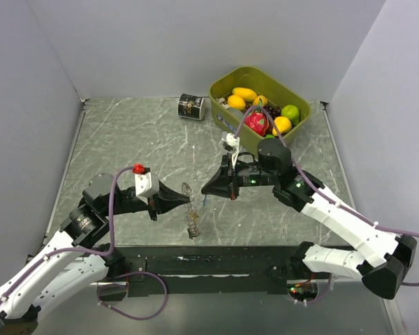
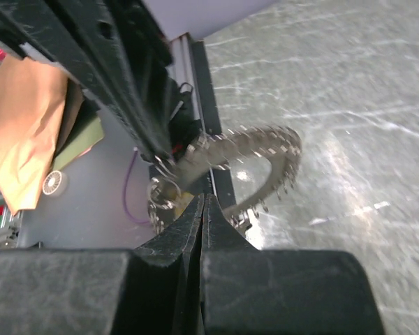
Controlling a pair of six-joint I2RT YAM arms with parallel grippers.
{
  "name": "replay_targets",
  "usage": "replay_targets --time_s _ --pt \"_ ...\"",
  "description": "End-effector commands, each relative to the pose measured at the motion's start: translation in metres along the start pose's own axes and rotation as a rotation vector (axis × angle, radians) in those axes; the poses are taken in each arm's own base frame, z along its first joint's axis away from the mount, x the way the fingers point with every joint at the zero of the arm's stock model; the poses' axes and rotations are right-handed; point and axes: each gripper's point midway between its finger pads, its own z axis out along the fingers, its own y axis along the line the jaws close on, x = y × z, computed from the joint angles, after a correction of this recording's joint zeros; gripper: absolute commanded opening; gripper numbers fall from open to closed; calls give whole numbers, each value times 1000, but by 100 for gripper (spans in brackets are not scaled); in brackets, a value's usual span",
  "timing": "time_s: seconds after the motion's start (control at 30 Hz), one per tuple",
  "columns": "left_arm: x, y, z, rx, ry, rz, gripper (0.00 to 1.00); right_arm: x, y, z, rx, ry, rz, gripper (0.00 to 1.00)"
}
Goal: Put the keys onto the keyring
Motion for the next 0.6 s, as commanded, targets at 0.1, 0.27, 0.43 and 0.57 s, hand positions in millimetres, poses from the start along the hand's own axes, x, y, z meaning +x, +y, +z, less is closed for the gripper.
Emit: replay_targets --time_s 0.1,0.27,0.43,0.57 --pt "-40 1 3 -8 -130 17 1 -34 20 9 -31 -76 -97 0" --pt "-39 4 8 -11 -130 -17 1 -34 24 14 -46 -68 -93 0" --pt "-35 7 11 -10 -121 -37 1 -36 28 15 -54 -74 -98 0" --pt "-36 8 11 -20 -123 -34 1 -38 30 12 -48 -84 -105 0"
